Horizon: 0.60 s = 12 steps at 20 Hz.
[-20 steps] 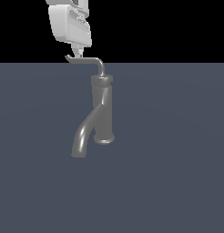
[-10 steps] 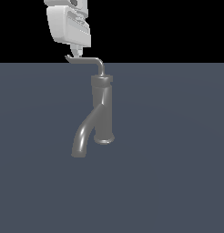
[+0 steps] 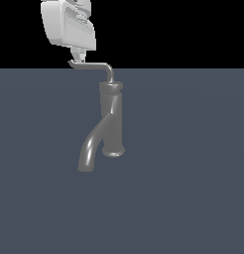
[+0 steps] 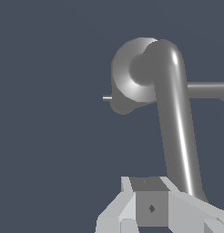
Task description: Turn on the faucet by rotating a designated handle.
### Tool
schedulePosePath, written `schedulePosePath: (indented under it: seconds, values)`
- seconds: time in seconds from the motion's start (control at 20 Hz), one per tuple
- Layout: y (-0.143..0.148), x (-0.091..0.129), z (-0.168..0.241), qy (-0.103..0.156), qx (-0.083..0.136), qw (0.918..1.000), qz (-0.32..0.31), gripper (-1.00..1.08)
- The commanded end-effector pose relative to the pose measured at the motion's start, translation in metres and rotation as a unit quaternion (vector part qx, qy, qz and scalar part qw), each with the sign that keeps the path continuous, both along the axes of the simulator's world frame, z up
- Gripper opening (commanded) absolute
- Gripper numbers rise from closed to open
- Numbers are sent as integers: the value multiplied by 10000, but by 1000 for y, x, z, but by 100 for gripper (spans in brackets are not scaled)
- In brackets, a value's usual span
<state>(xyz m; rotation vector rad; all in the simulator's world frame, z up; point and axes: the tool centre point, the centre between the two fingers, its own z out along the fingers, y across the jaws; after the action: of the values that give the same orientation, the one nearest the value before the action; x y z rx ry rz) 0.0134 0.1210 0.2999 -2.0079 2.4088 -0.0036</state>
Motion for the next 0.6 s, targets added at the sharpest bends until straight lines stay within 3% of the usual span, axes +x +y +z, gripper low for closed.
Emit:
schedulePosePath:
  seconds: [0.0,0.55]
  values:
    - [2,-11,0,30,-10,10000,7,-100]
    - [11,-43,0,30,-10,10000,7,-100]
